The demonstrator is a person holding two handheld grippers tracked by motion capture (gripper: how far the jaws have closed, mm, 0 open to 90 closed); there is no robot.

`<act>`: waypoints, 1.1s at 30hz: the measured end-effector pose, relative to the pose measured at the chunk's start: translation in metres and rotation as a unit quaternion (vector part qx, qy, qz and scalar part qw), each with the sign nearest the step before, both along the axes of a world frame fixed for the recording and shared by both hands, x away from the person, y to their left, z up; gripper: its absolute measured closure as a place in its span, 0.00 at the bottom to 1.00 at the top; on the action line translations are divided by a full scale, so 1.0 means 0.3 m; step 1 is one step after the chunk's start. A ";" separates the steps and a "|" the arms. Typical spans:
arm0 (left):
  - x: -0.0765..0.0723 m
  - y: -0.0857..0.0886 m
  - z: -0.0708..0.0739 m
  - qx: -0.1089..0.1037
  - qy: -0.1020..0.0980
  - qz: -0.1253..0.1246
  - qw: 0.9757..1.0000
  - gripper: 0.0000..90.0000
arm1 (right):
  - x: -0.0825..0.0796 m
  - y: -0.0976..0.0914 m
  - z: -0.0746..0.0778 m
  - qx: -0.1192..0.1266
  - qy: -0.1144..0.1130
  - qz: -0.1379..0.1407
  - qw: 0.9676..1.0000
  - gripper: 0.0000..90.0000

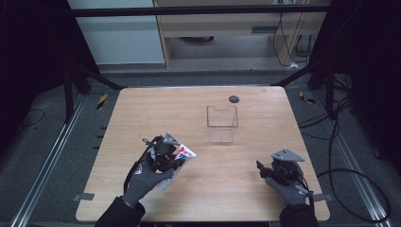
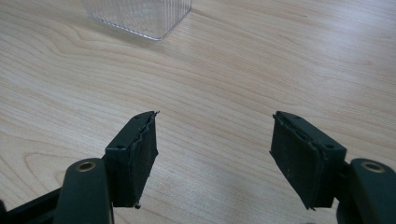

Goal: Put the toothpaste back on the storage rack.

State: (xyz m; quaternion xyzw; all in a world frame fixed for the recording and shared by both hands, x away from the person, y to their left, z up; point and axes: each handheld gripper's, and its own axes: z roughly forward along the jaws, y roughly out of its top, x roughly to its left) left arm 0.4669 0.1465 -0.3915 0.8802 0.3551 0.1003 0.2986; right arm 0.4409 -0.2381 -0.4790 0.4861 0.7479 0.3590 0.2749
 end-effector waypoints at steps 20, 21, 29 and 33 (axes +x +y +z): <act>0.063 0.021 0.152 -0.093 -0.125 0.056 0.986 0.81 | -0.005 0.001 0.006 0.002 -0.019 -0.011 1.000 0.35; 0.070 0.017 0.157 -0.098 -0.134 0.061 0.984 0.81 | -0.005 0.002 0.006 0.002 -0.019 -0.011 1.000 0.35; 0.109 -0.013 0.179 -0.130 -0.163 0.071 0.975 0.81 | -0.005 -0.001 0.006 0.001 -0.021 -0.011 1.000 0.35; 0.131 -0.018 0.179 -0.156 -0.177 0.083 0.968 0.81 | -0.004 -0.002 0.005 0.001 -0.020 -0.011 1.000 0.35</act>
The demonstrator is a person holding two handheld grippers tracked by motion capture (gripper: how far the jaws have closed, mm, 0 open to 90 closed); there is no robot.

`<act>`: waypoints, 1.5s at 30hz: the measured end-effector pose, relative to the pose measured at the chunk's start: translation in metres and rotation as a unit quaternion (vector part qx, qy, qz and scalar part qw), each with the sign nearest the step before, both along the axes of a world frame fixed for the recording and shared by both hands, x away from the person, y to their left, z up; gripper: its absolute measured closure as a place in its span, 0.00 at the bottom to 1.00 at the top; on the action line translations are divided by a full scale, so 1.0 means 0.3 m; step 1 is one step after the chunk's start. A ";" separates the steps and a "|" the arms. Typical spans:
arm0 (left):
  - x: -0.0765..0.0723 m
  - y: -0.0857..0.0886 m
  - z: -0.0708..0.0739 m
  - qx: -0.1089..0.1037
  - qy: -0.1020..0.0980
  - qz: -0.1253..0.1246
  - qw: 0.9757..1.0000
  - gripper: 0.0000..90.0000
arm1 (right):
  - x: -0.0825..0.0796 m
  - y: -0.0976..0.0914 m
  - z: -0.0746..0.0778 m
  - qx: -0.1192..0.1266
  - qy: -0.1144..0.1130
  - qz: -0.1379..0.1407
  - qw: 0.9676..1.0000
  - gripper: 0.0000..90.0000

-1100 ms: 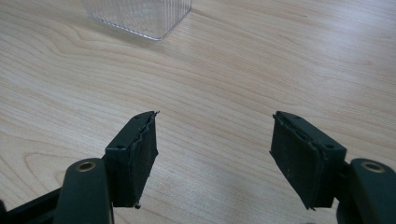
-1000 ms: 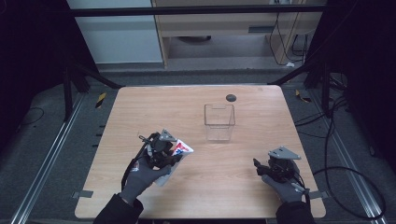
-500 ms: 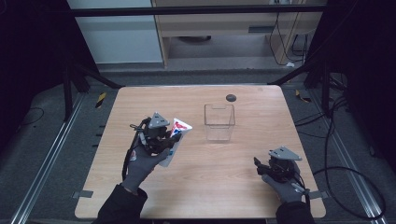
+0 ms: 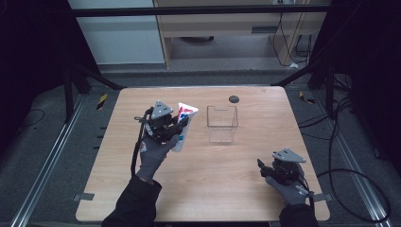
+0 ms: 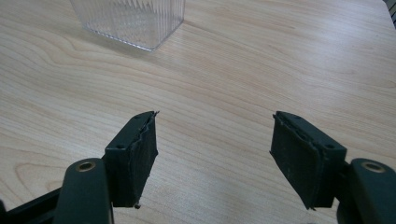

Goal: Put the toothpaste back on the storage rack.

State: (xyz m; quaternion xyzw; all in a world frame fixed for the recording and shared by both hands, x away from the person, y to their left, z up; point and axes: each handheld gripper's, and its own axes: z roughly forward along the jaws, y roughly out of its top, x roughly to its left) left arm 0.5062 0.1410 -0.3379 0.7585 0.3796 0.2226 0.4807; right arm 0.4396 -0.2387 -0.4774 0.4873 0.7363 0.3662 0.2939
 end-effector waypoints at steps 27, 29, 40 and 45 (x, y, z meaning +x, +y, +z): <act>0.124 -0.107 0.030 -0.093 -0.059 0.022 0.994 0.81 | 0.000 -0.005 -0.001 0.007 0.000 0.000 1.000 0.34; 0.135 -0.117 0.031 -0.098 -0.061 0.022 0.993 0.81 | 0.001 -0.005 -0.001 0.007 0.000 0.000 1.000 0.34; 0.185 -0.174 0.039 -0.116 -0.075 0.028 0.990 0.81 | 0.003 -0.010 0.000 0.009 -0.003 -0.002 1.000 0.34; 0.201 -0.201 0.045 -0.122 -0.083 0.031 0.989 0.81 | 0.003 -0.010 0.000 0.009 -0.003 -0.002 1.000 0.34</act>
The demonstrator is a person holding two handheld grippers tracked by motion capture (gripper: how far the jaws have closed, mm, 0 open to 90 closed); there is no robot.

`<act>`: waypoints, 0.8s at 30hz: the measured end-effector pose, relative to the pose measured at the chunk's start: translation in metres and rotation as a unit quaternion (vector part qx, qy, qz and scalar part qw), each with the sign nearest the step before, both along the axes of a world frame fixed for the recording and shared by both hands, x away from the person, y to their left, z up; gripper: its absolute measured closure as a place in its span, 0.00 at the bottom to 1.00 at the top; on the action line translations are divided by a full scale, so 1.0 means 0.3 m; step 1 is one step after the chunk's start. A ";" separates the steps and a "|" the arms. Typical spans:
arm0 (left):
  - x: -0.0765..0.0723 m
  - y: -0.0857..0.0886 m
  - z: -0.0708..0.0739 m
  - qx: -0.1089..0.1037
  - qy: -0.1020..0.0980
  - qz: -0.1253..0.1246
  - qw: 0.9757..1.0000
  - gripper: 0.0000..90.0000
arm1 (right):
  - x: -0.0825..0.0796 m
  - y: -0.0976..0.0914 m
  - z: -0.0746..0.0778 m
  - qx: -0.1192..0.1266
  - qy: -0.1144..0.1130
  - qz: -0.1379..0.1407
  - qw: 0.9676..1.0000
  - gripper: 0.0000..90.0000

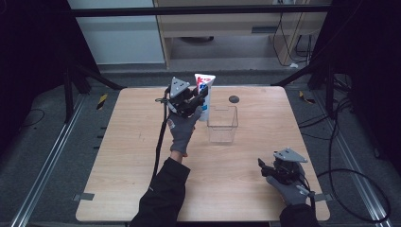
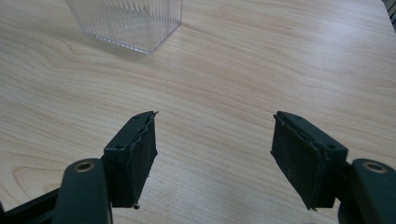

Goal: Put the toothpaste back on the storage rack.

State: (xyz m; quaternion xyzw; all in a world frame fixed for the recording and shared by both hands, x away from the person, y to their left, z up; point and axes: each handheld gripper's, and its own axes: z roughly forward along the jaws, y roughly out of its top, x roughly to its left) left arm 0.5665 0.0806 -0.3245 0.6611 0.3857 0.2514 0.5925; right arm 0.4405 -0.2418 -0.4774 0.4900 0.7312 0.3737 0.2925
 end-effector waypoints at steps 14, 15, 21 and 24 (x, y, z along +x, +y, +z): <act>0.046 -0.083 -0.027 0.002 -0.001 -0.013 1.000 0.81 | 0.001 -0.002 0.000 0.003 0.001 -0.002 1.000 0.34; 0.049 -0.087 -0.026 0.002 -0.002 -0.013 1.000 0.81 | 0.001 -0.002 -0.001 0.004 0.001 -0.003 1.000 0.34; 0.070 -0.116 -0.027 0.001 -0.005 -0.016 1.000 0.81 | 0.000 0.000 -0.001 0.004 0.002 -0.002 1.000 0.34; 0.081 -0.129 -0.034 0.001 -0.002 -0.018 1.000 0.81 | 0.000 -0.002 0.000 0.003 0.001 -0.002 1.000 0.34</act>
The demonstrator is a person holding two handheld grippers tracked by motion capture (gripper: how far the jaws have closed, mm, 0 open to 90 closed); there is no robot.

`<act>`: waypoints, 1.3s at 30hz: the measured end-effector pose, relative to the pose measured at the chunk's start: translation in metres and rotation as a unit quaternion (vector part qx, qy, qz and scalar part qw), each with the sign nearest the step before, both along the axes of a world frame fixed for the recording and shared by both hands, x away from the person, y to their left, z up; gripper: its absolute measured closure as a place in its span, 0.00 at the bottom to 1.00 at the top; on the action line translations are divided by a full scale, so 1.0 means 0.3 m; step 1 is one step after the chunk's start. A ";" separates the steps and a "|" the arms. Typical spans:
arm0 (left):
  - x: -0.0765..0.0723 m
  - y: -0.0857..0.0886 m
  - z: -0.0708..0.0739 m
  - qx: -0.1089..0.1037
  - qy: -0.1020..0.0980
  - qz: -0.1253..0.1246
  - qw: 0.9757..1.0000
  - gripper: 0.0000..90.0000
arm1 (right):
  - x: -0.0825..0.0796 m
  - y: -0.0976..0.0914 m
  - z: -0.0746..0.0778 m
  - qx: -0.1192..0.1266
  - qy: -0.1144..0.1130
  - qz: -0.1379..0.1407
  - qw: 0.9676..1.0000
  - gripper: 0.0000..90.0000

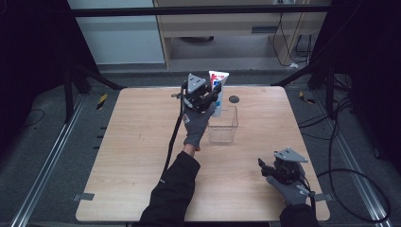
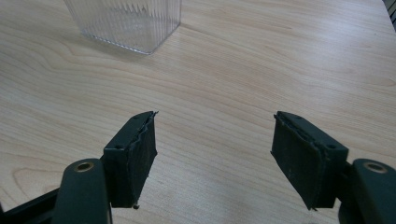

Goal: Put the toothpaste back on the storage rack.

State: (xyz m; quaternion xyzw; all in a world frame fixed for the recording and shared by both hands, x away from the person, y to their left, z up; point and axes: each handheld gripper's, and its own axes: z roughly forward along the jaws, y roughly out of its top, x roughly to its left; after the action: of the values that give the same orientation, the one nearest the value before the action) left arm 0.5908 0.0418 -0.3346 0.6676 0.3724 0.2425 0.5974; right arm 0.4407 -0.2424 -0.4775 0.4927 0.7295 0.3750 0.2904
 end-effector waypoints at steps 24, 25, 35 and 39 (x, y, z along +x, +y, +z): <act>0.049 -0.044 -0.106 0.028 0.012 -0.002 1.000 0.81 | 0.004 -0.001 -0.005 0.001 0.002 0.000 1.000 0.34; 0.051 -0.043 -0.113 0.029 0.014 -0.002 0.999 0.81 | 0.004 -0.001 -0.005 0.000 0.003 0.000 1.000 0.34; 0.057 -0.039 -0.177 0.035 0.024 -0.001 0.999 0.81 | 0.004 0.001 -0.006 0.004 0.006 -0.001 1.000 0.34; 0.057 -0.036 -0.199 0.035 0.030 -0.001 0.999 0.81 | 0.004 0.002 -0.007 0.002 0.006 0.000 1.000 0.34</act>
State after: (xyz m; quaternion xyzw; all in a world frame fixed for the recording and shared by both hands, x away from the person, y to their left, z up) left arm 0.6078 0.0310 -0.3942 0.6958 0.3806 0.2342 0.5623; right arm 0.4420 -0.2419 -0.4795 0.4958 0.7300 0.3740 0.2853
